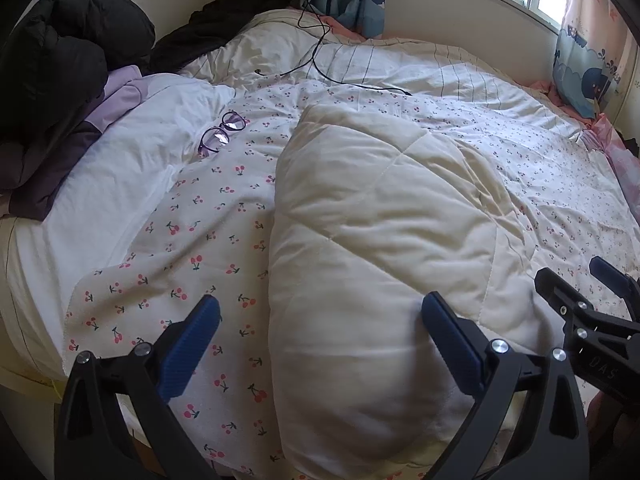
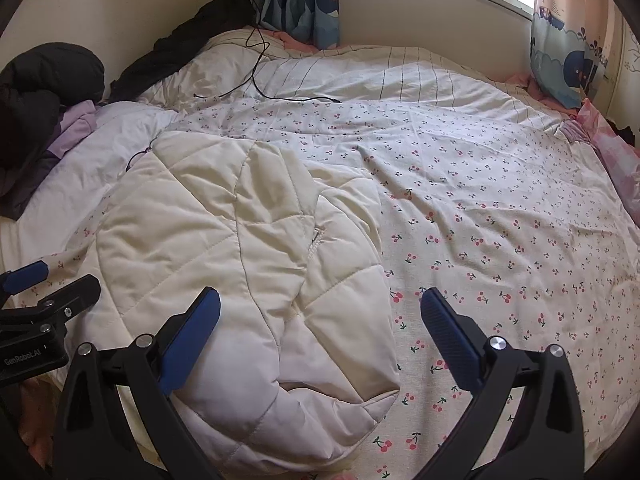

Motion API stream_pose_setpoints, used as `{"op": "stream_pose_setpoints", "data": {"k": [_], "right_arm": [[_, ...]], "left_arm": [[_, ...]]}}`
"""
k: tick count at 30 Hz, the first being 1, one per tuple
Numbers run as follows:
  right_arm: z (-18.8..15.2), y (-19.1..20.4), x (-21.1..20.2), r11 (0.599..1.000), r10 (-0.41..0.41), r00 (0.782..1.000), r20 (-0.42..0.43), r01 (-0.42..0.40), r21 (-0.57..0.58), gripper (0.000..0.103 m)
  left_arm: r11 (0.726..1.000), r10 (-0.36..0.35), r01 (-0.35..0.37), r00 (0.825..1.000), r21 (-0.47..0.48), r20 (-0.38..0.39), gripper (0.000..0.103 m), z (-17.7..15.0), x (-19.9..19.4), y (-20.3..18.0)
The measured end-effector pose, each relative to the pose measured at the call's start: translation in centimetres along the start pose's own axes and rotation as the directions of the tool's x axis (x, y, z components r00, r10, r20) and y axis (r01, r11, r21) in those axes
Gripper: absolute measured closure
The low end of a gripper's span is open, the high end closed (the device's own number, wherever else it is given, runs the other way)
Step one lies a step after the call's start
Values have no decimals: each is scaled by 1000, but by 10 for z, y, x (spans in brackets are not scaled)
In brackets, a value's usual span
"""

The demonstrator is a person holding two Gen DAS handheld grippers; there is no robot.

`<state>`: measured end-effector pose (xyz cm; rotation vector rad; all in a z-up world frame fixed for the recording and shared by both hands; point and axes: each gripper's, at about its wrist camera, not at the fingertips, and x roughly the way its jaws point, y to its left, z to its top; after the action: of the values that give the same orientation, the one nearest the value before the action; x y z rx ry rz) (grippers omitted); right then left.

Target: Fold large clothes

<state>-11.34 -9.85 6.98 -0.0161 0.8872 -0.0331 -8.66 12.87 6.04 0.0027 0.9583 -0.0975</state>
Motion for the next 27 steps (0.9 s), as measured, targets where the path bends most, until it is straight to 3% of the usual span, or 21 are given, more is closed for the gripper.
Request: {"op": "stream_pose_setpoints", "data": {"k": [27], "right_arm": [[-2, 1, 5, 1000, -3, 1000, -3, 3, -9, 6]], "left_arm": [[999, 47, -47, 999, -2, 7, 6, 1, 1, -6]]}}
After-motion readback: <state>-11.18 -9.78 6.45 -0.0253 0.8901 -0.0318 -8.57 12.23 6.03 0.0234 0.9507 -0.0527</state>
